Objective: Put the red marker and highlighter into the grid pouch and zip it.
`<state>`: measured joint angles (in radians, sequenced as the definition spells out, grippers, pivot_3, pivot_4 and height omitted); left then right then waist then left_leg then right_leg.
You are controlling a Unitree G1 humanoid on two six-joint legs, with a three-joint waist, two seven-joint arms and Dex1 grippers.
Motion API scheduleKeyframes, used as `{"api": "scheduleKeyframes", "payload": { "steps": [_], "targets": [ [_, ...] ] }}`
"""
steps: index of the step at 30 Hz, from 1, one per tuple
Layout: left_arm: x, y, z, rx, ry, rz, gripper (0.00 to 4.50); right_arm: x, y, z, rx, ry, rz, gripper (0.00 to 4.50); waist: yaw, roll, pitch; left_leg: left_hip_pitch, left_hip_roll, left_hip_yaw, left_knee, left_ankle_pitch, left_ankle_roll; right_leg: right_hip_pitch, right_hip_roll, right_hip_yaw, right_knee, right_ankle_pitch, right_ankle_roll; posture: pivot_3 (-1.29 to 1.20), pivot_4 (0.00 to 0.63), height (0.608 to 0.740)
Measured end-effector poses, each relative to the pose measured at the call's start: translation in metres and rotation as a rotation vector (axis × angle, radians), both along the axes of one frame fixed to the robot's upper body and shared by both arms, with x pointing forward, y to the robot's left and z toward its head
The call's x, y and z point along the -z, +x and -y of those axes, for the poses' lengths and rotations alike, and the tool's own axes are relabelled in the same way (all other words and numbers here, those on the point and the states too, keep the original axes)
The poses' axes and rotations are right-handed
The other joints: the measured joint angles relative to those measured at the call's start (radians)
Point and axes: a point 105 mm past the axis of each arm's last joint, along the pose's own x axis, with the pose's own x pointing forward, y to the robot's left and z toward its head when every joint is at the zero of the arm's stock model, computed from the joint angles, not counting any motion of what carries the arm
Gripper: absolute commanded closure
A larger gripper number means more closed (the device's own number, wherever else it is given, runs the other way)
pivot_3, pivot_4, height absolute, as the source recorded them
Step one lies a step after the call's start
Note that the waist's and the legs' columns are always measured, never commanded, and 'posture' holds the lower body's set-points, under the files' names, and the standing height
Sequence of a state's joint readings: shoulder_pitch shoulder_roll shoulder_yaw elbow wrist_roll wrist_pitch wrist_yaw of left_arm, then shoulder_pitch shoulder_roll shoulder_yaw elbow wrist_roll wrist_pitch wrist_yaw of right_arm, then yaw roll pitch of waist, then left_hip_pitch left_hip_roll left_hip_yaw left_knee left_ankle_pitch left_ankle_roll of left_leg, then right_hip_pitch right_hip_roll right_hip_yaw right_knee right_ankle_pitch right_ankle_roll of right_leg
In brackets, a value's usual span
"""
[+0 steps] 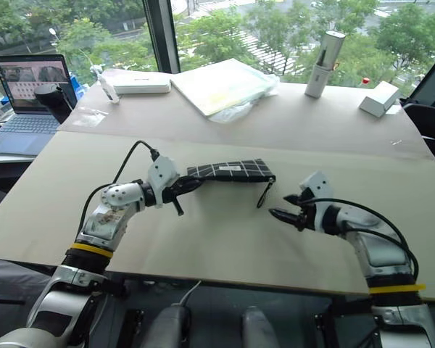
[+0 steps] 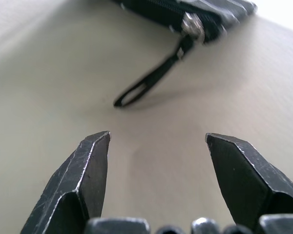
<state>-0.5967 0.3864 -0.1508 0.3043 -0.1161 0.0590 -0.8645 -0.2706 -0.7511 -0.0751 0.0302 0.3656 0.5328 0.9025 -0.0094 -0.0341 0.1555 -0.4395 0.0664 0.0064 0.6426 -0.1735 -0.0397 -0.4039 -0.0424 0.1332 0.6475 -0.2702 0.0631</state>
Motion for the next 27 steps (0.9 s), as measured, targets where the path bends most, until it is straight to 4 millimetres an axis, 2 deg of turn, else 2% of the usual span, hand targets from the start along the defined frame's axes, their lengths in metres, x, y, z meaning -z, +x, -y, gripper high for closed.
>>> {"api": "scheduleKeyframes", "payload": {
  "steps": [3,4,8,12,14,15,17,18,21,24,27],
  "targets": [
    [-0.002,0.0,0.006,0.037,0.001,0.014,4.5,-0.006,-0.016,0.029,0.035,-0.013,-0.005,1.02,-0.001,0.0,0.0,0.0,0.0,0.0,0.0,0.0,0.0,0.0,0.0,0.0,0.0,0.0,0.0,0.0,0.15,0.74],
    [-0.002,0.0,0.008,0.047,0.001,0.017,4.5,-0.008,-0.021,0.032,0.029,-0.007,-0.001,1.02,-0.001,0.0,0.0,0.0,0.0,-0.001,0.0,0.0,0.0,0.001,0.0,0.0,0.0,0.0,0.0,0.0,0.15,0.74],
    [-0.001,-0.007,0.02,0.14,0.013,0.047,4.5,-0.022,-0.038,0.035,-0.004,0.057,0.039,1.02,-0.01,0.0,0.0,0.0,0.0,-0.001,0.0,0.0,0.0,0.001,0.0,0.0,0.0,0.0,0.0,0.0,0.15,0.74],
    [0.002,-0.01,0.029,0.208,0.026,0.069,4.5,-0.032,-0.043,0.037,0.002,0.075,0.079,1.02,-0.007,0.0,0.0,0.0,0.0,-0.001,0.0,0.0,0.0,0.001,0.0,-0.001,0.0,0.0,0.0,0.0,0.15,0.74],
    [0.005,-0.01,0.032,0.229,0.046,0.078,3.69,-0.03,-0.045,0.036,0.002,0.073,0.076,1.0,-0.006,0.0,0.0,0.0,0.0,-0.001,0.0,0.0,0.0,0.001,0.0,-0.001,0.0,0.0,0.0,0.0,0.15,0.74],
    [0.008,-0.011,0.032,0.242,0.05,0.066,3.61,-0.029,-0.045,0.035,0.01,0.074,0.076,1.0,-0.005,0.0,0.0,0.0,-0.001,-0.001,0.0,0.0,0.0,0.001,0.0,-0.001,0.0,0.0,0.0,0.0,0.15,0.74],
    [0.014,-0.015,0.034,0.276,0.061,0.035,2.98,-0.027,-0.045,0.035,0.02,0.071,0.07,1.0,-0.005,0.0,0.0,0.0,-0.001,-0.001,0.0,0.0,0.0,0.001,0.0,-0.001,0.0,0.0,0.0,0.0,0.15,0.74],
    [0.015,-0.017,0.036,0.291,0.063,0.028,2.48,-0.027,-0.044,0.036,0.026,0.07,0.071,1.0,-0.005,0.0,0.0,0.0,-0.001,-0.001,0.0,0.0,0.0,0.001,0.0,-0.001,0.0,0.0,0.0,0.0,0.15,0.74],
    [0.014,-0.02,0.039,0.308,0.046,0.013,1.47,-0.027,-0.044,0.036,0.029,0.069,0.071,1.0,-0.005,0.0,0.0,0.0,-0.001,-0.001,0.0,0.0,0.0,0.001,0.0,-0.001,0.0,0.0,0.0,0.0,0.15,0.74],
    [0.012,-0.031,0.04,0.333,-0.043,-0.107,0.46,-0.027,-0.044,0.037,0.032,0.07,0.069,1.0,-0.006,0.0,0.0,0.0,0.0,-0.002,0.0,0.0,0.0,0.001,0.0,-0.001,0.0,0.0,0.0,0.0,0.15,0.74],
    [0.003,-0.035,0.034,0.299,-0.189,-0.264,0.46,-0.025,-0.041,0.04,0.046,0.077,0.063,1.0,-0.009,0.0,0.0,0.0,0.0,-0.002,0.0,0.0,0.0,0.001,0.0,-0.001,0.001,0.0,0.001,0.0,0.15,0.74]
  ]
}}
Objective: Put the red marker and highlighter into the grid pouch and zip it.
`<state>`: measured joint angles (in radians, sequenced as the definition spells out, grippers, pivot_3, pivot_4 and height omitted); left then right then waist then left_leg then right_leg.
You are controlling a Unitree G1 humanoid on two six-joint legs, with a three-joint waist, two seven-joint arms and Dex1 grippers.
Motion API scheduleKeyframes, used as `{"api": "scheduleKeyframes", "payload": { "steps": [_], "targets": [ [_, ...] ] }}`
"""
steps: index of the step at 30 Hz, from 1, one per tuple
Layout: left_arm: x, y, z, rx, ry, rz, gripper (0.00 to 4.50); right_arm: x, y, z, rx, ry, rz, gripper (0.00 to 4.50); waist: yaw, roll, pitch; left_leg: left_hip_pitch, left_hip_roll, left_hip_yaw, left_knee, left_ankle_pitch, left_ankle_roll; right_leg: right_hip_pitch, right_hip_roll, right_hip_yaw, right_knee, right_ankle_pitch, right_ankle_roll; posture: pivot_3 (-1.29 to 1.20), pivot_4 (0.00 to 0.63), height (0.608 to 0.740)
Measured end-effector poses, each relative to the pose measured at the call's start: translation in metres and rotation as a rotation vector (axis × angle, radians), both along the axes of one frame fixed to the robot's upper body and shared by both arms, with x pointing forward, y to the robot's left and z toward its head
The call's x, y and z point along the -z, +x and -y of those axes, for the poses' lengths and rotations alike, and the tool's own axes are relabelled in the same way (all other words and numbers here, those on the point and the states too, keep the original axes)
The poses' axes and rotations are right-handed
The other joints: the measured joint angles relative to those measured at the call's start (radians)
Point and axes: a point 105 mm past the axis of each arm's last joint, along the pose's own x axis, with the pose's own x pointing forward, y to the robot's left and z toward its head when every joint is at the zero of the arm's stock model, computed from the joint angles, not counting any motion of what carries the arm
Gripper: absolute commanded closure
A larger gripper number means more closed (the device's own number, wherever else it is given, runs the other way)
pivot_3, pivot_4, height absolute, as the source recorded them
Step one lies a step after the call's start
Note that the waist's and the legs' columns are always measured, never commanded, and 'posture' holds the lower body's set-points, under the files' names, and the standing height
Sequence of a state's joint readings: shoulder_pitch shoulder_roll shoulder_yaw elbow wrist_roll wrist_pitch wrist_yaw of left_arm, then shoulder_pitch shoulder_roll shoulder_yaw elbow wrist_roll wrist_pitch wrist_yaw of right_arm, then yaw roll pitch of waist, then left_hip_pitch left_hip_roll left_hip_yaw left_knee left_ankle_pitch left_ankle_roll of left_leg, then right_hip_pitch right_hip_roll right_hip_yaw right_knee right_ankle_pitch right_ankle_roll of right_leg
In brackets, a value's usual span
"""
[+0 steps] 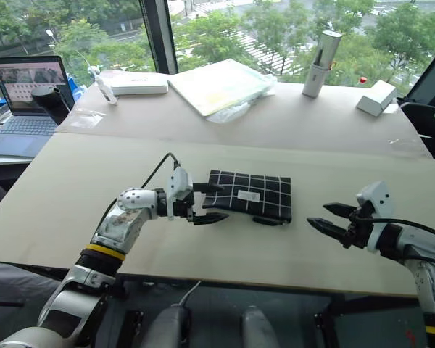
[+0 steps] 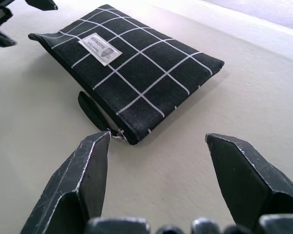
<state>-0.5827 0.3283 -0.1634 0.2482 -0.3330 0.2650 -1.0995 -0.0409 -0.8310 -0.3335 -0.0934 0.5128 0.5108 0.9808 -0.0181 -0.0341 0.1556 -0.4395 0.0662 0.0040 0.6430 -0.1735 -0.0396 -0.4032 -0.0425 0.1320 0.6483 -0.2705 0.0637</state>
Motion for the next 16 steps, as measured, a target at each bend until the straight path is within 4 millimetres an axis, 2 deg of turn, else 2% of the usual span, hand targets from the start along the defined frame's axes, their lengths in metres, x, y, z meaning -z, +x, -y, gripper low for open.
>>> {"api": "scheduleKeyframes", "payload": {
  "steps": [3,5,7,13,16],
  "targets": [
    [-0.028,0.009,-0.023,-0.118,-0.127,-0.091,0.46,-0.002,0.007,0.004,0.018,0.012,0.008,1.0,-0.004,0.0,0.0,0.0,0.0,-0.001,0.0,0.0,0.0,0.0,0.0,-0.001,0.0,-0.001,0.001,0.0,0.15,0.74],
    [-0.034,0.014,-0.04,-0.211,-0.127,-0.105,0.46,-0.004,0.01,0.006,0.024,0.014,0.015,1.0,-0.004,0.0,0.0,0.0,0.0,-0.001,0.0,0.0,0.0,0.001,0.0,-0.001,0.0,0.0,0.001,0.0,0.15,0.74],
    [-0.031,0.016,-0.052,-0.274,-0.113,-0.126,0.46,-0.005,0.011,0.007,0.027,0.016,0.017,1.0,-0.003,0.0,0.0,0.0,0.0,-0.001,0.0,0.0,0.0,0.001,0.0,-0.002,-0.001,0.0,0.0,0.0,0.15,0.74],
    [-0.013,0.012,-0.11,-0.514,-0.13,-0.21,0.46,0.0,0.017,0.007,0.038,0.036,0.009,1.0,-0.001,0.0,0.0,0.0,0.0,-0.002,0.0,0.0,0.0,0.001,0.0,-0.002,-0.001,0.0,0.0,0.0,0.15,0.74],
    [-0.012,0.008,-0.122,-0.568,-0.132,-0.206,0.46,0.001,0.021,0.001,0.021,0.036,0.007,1.0,0.004,0.0,0.0,0.0,0.0,-0.001,0.0,0.0,0.0,0.001,-0.001,-0.002,-0.001,0.0,0.0,0.0,0.15,0.74]
  ]
}}
